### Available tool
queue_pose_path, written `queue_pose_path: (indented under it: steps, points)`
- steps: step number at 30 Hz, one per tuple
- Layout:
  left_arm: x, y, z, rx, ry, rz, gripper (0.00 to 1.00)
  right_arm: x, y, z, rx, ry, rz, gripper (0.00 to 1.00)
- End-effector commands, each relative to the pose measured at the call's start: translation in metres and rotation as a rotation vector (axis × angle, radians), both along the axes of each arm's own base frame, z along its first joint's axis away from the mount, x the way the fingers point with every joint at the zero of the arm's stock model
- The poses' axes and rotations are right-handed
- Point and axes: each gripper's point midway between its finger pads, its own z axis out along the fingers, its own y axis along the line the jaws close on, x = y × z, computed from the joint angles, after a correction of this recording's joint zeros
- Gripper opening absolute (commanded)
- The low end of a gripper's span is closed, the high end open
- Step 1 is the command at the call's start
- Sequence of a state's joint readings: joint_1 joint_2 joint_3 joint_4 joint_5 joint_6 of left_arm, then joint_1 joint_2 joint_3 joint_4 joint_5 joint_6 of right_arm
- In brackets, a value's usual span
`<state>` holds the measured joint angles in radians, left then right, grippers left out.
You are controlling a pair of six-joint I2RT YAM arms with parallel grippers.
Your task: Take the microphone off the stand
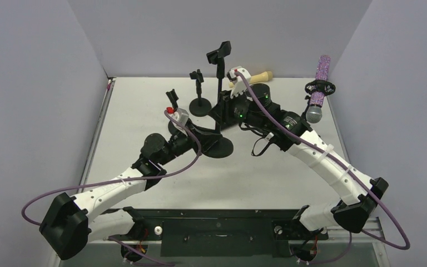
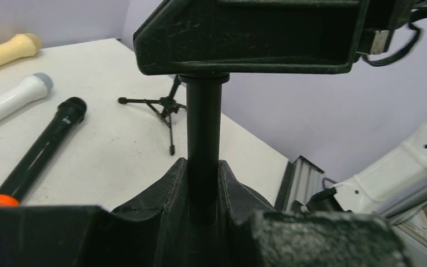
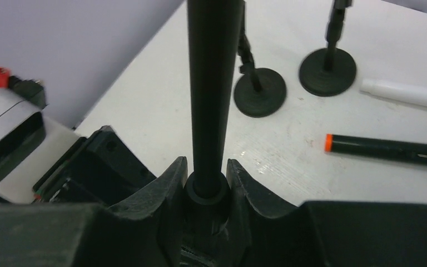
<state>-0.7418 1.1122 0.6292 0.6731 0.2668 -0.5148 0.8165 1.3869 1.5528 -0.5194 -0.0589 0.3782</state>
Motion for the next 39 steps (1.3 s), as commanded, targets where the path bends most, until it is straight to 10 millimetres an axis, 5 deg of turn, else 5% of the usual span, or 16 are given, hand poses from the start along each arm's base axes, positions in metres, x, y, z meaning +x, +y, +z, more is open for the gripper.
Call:
queue_pose_path:
  steps: [1, 7, 11, 14, 19, 22, 31, 39]
  points:
    - [-0.034, 0.014, 0.093, -0.267, -0.188, -0.161, 0.0, -0.04, 0.009, 0.038, 0.138, -0.092, 0.297, 0.0]
    - [-0.061, 0.014, 0.105, -0.306, -0.22, -0.329, 0.0, -0.048, 0.005, 0.055, 0.279, -0.084, 0.423, 0.0]
    - [-0.039, 0.015, 0.103, -0.279, -0.192, -0.227, 0.0, -0.032, -0.002, 0.054, 0.262, -0.08, 0.314, 0.0]
    - [-0.015, 0.008, 0.082, -0.174, -0.105, -0.144, 0.01, -0.021, -0.011, 0.049, 0.197, -0.072, 0.167, 0.0]
    - [0.009, 0.005, 0.067, -0.099, -0.062, -0.035, 0.48, -0.012, -0.019, 0.042, 0.114, -0.058, -0.016, 0.0]
    - [0.011, -0.004, 0.061, -0.054, -0.067, -0.022, 0.62, -0.009, -0.021, 0.045, 0.09, -0.07, -0.096, 0.0]
    - [0.01, -0.031, 0.042, 0.039, -0.075, -0.031, 0.56, 0.001, -0.034, 0.062, 0.1, -0.093, -0.236, 0.0]
    - [0.011, -0.038, 0.037, 0.053, -0.117, 0.082, 0.36, 0.005, -0.035, 0.067, 0.115, -0.091, -0.289, 0.0]
